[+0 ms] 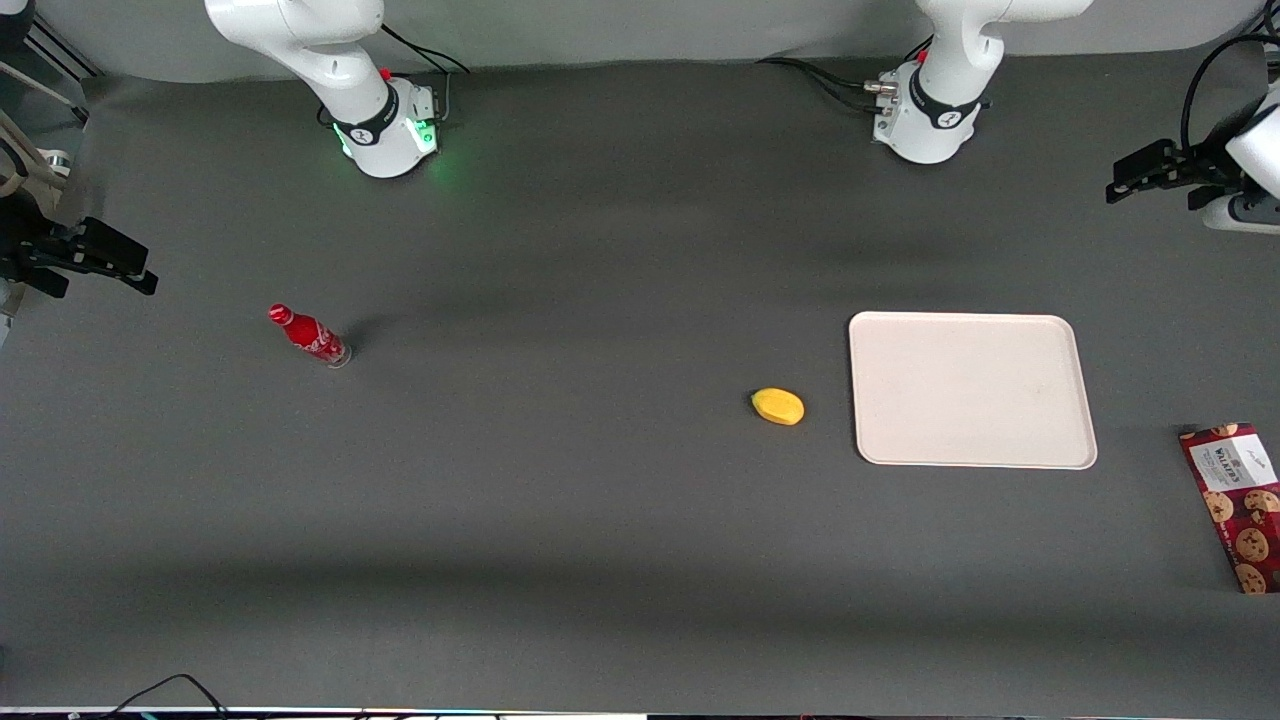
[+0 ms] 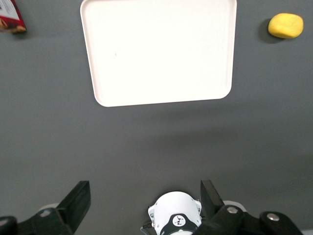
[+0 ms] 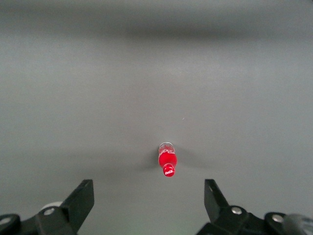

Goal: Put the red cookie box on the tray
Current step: 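Grasp the red plaid cookie box beside the tray with the left gripper and lift it, then carry the held cookie box over the white tray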

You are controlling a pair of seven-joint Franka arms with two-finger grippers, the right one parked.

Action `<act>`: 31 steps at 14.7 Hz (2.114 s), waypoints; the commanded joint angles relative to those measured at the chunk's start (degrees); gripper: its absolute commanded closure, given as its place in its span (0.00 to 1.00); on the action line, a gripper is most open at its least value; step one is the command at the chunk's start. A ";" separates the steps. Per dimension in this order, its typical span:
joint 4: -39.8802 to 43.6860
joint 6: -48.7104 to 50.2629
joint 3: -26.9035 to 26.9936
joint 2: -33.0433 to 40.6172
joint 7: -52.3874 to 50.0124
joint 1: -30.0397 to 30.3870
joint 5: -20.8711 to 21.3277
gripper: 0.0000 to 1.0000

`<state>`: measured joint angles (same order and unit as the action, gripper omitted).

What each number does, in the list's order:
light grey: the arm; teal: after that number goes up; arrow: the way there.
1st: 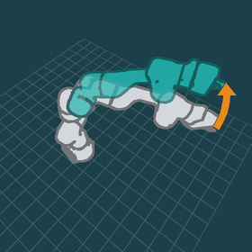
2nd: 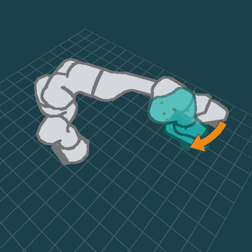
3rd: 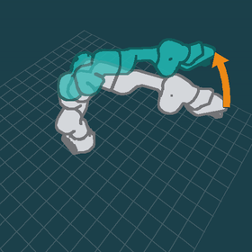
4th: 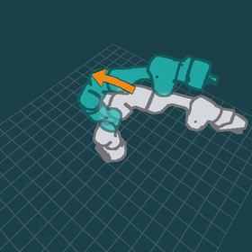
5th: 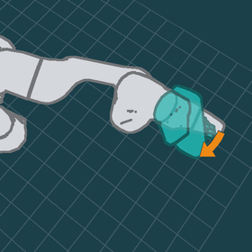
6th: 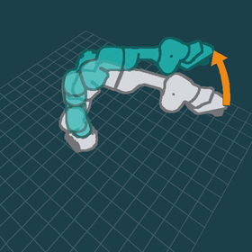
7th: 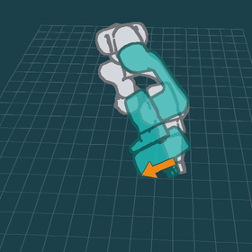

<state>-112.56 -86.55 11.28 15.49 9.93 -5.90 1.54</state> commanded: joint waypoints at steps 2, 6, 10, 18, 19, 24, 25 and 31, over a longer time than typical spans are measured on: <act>4.10 1.72 -1.88 -0.99 -0.97 -0.08 2.32 0.00; 6.90 3.05 -1.71 -3.18 -1.84 -0.08 2.24 0.00; 18.83 3.84 2.33 -12.92 -1.23 0.63 3.20 0.00; 45.91 0.43 12.43 -42.26 5.26 3.08 2.33 0.00; 47.25 -2.89 13.32 -45.87 7.97 3.87 2.24 0.00; 46.30 -22.22 14.21 -58.09 18.35 9.32 -6.79 0.00; 46.29 -25.48 14.47 -60.82 19.50 9.42 -7.51 0.00; 45.68 -37.01 15.00 -69.62 26.62 12.31 -11.19 0.00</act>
<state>-69.09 -120.80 25.34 -50.96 31.71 5.16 -5.83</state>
